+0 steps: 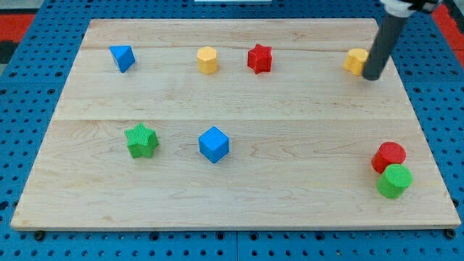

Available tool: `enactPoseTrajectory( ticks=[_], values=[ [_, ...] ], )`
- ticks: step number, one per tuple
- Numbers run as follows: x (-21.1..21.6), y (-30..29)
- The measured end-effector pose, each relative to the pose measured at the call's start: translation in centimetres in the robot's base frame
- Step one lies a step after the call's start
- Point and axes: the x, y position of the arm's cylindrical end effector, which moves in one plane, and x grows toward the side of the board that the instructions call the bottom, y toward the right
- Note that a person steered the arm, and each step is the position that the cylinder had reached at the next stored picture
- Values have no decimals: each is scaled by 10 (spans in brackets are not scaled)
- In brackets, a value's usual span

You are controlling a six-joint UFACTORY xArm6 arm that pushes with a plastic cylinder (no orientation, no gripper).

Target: Push green star into the blue cube

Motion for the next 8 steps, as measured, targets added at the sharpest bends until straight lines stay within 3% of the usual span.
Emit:
enactPoseTrajectory(
  ticks=[4,6,8],
  values=[
    [22,-328],
    [75,-461],
    [143,-439]
  ],
)
